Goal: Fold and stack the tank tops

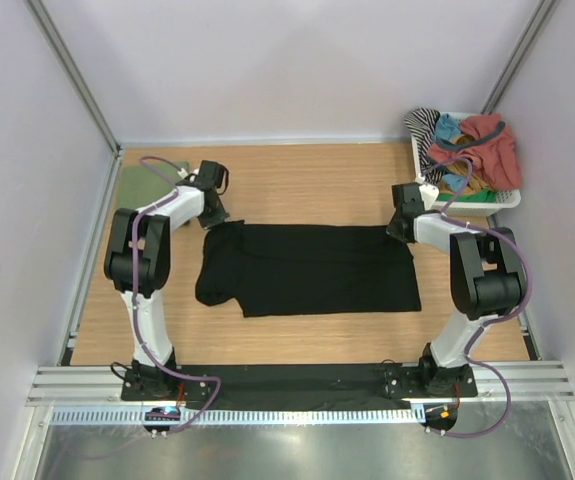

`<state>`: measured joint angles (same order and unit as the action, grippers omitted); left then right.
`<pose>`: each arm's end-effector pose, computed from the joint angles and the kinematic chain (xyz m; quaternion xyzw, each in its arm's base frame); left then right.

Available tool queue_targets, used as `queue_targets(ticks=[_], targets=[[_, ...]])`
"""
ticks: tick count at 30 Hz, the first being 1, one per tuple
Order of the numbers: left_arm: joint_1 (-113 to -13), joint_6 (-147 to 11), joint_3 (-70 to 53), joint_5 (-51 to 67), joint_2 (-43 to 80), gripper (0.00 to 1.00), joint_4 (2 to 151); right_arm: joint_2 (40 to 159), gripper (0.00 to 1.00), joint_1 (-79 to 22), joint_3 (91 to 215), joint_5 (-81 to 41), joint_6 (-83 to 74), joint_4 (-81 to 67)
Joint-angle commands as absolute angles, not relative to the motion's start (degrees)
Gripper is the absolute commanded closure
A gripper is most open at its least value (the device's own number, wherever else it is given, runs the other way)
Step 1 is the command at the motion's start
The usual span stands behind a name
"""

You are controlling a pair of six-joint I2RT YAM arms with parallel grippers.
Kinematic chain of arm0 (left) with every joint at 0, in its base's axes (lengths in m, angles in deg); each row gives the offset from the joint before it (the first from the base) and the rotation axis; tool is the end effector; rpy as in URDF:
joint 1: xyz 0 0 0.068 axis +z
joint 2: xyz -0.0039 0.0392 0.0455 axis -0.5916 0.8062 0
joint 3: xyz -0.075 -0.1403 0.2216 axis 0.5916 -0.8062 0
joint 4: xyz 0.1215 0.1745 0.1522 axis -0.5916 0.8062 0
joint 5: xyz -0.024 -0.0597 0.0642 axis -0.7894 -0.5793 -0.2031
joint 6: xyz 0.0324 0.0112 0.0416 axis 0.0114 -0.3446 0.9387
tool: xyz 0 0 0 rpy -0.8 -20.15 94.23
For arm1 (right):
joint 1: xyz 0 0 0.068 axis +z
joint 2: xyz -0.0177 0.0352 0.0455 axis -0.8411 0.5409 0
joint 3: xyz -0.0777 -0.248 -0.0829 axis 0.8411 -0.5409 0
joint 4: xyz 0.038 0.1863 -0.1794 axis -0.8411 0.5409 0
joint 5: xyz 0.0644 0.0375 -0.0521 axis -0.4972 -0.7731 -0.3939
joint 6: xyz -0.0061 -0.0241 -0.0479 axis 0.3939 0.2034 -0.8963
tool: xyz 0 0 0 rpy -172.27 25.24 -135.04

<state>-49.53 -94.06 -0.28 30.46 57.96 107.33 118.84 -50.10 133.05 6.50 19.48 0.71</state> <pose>0.4058 -0.0868 0.1643 -0.2335 0.9387 0.0094 0.2535 0.3472 0.0318 0.1563 0.2439 0.9049 -0.0492 0.3453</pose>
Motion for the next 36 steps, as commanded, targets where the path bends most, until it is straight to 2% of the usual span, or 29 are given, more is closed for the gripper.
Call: queue_targets(ticks=[1, 9, 11, 13, 15, 17, 21, 25, 29, 36], targets=[[-47.8, -95.6, 0.3, 33.9, 57.4, 1.0, 108.1, 114.7, 0.99, -50.6, 131.1, 11.4, 21.4, -0.3], [-46.7, -97.0, -7.0, 47.6, 44.8, 0.98, 107.7, 113.9, 0.99, -51.5, 130.1, 12.0, 22.8, -0.1], [-46.7, -97.2, -8.6, 49.7, 41.5, 0.82, 106.7, 113.8, 0.99, -51.7, 130.0, 11.9, 22.9, -0.2], [-46.8, -97.1, -10.1, 50.4, 40.3, 0.58, 106.3, 113.8, 0.99, -51.8, 130.0, 11.7, 22.9, -0.2], [-46.7, -97.1, -10.7, 51.0, 39.3, 0.54, 106.6, 113.7, 0.99, -51.7, 130.0, 11.7, 22.9, -0.2], [-46.7, -96.8, -10.7, 50.9, 38.7, 0.37, 106.6, 113.7, 0.99, -51.7, 129.9, 11.4, 22.8, -0.4], [-46.8, -95.9, -10.6, 48.4, 37.5, 0.35, 106.8, 113.4, 0.99, -51.8, 129.8, 11.3, 22.8, -0.5], [-47.4, -95.0, -10.8, 40.4, 38.0, 0.33, 106.5, 113.3, 0.99, -51.8, 129.8, 11.3, 22.8, -0.5], [-47.4, -96.1, -13.1, 38.2, 38.2, 0.34, 107.1, 112.4, 0.99, -51.8, 129.4, 12.2, 23.1, -0.4], [-47.3, -96.4, -24.4, 39.4, 25.9, 0.37, 102.4, 111.7, 0.99, -53.4, 128.8, 11.7, 24.4, -0.4]])
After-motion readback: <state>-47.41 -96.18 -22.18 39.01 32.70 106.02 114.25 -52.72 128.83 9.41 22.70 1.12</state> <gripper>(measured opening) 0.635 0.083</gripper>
